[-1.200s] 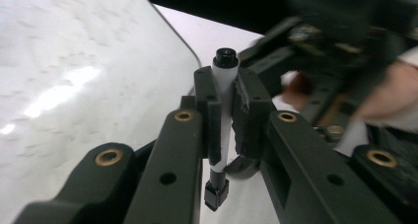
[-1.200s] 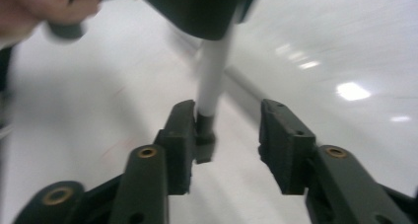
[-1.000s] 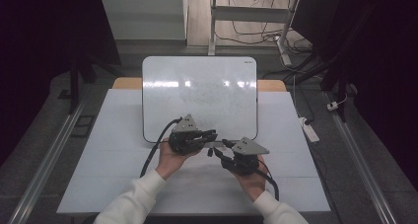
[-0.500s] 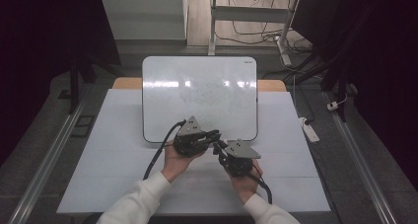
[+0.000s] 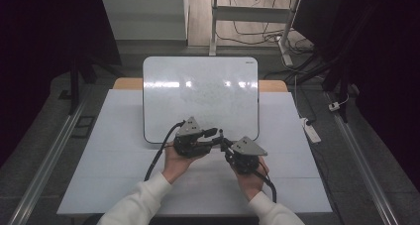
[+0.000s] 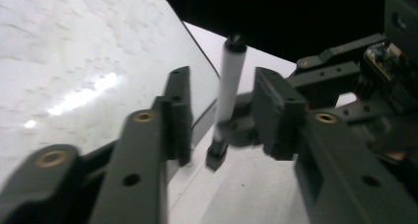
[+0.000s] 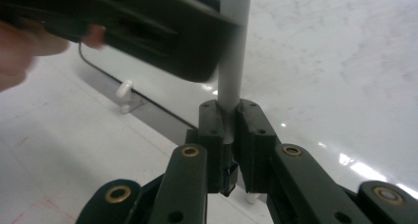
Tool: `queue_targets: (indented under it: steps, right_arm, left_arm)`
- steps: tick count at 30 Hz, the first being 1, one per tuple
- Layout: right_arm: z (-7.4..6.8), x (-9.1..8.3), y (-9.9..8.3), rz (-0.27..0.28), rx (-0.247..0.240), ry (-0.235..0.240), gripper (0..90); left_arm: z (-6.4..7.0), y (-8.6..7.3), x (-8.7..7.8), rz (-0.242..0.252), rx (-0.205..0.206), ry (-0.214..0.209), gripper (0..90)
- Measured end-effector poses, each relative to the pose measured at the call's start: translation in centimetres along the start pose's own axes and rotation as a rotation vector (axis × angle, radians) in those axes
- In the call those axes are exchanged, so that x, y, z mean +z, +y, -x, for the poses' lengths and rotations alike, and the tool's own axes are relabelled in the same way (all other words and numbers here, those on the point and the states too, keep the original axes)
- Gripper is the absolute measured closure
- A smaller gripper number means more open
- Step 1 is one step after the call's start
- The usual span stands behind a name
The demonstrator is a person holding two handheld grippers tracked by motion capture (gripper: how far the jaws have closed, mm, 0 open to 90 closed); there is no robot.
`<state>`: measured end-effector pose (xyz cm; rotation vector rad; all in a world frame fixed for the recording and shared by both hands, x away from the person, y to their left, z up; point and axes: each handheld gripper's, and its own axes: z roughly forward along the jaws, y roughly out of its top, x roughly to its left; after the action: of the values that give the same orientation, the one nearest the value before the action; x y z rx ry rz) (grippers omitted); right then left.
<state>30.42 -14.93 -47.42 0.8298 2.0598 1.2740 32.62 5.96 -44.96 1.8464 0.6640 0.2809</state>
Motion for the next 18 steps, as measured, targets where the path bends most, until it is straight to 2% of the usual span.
queue_targets:
  steps: [4,10,14,18]
  right_arm:
    - [1.8,-0.3,0.4,-0.015,0.033,-0.016,80.9]
    - [5.6,-0.7,1.1,-0.074,0.090,-0.045,80.9]
    - [7.8,0.0,1.2,-0.127,0.130,-0.057,80.9]
    - [9.3,1.1,1.7,-0.180,0.166,-0.057,80.9]
  left_arm:
    - [-0.6,-0.2,-1.4,-0.013,0.013,0.028,51.5]
    - [-1.7,-2.0,-4.7,-0.084,0.025,0.073,44.8]
    - [-2.4,-4.2,-7.4,-0.123,0.006,0.105,43.5]
    - [-3.0,-6.7,-10.3,-0.139,-0.039,0.133,43.3]
